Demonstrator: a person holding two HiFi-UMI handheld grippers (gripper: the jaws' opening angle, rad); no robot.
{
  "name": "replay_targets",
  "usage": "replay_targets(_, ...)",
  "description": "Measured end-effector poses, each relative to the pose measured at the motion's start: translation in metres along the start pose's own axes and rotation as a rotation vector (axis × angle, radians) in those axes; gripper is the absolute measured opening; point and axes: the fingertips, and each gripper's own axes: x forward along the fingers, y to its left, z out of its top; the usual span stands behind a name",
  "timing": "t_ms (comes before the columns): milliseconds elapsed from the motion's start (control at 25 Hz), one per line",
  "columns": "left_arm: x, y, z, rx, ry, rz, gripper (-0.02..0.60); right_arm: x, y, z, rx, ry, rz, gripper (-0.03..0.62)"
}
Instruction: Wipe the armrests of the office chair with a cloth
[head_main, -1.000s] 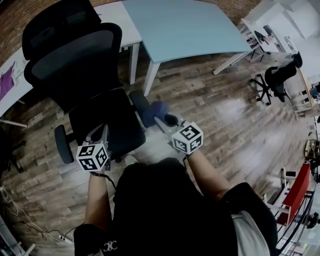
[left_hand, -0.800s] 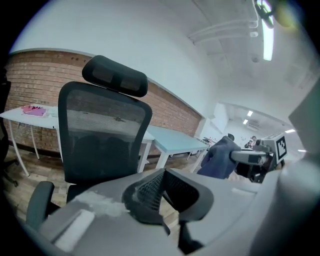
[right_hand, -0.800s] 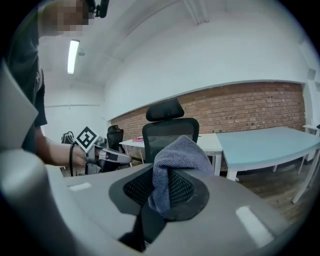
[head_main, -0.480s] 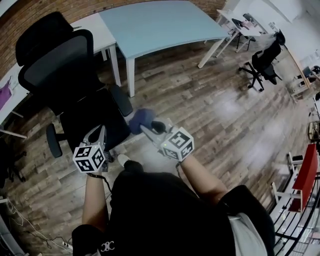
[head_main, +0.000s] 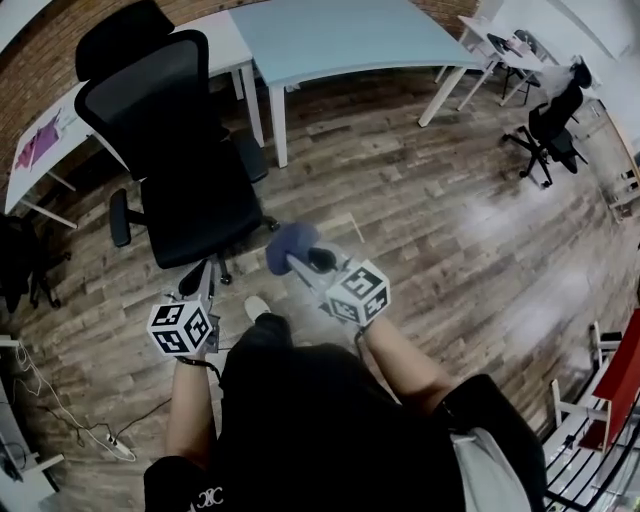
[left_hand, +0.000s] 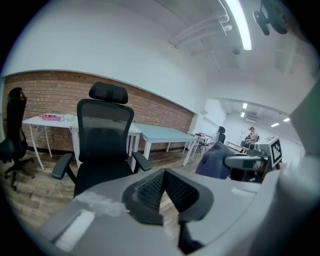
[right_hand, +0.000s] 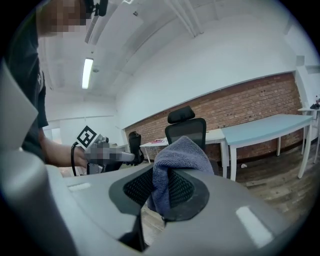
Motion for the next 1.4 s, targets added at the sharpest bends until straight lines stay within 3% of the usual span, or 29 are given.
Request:
replay_targets(320, -0.063, -0.009, -0.019, 0.003, -0.013, 0.036, 0.006, -0.022, 0.042, -0.005, 0.013, -0.03, 0.006, 0.063)
replay_targets(600, -0.147, -0.014, -0.073, -0.024, -0.02, 0.038, 0.006, -0.039, 0.114, -0.021, -0.011, -0.033, -0.004, 0.063)
replay_targets(840, -0.247, 0.019, -0.138, -0.096, -0.022, 0.106, 0.006, -0.052, 0.189, -0.034, -0.015, -0.083, -0.149, 0.064)
replay_targets(1080, -0.329, 0.045, -0.198, -0.134, -0.011, 0.171, 0.006, -0.075, 0.27, -0.061, -0.043, -0.074, -0.207, 0.064)
replay_targets(1280, -0.366, 0.037, -0.21, -0.134, -0.037, 0.154, 0.006, -0.095, 0.328, -0.068, -0.076, -0.068, -0.187, 0.064)
replay_targets(1400, -0.378, 0.022, -0.209, -0.113, -0.054, 0.141, 0.006, -0.107, 0.335, -0.068, -0.092, -0.055, -0.202, 0.064)
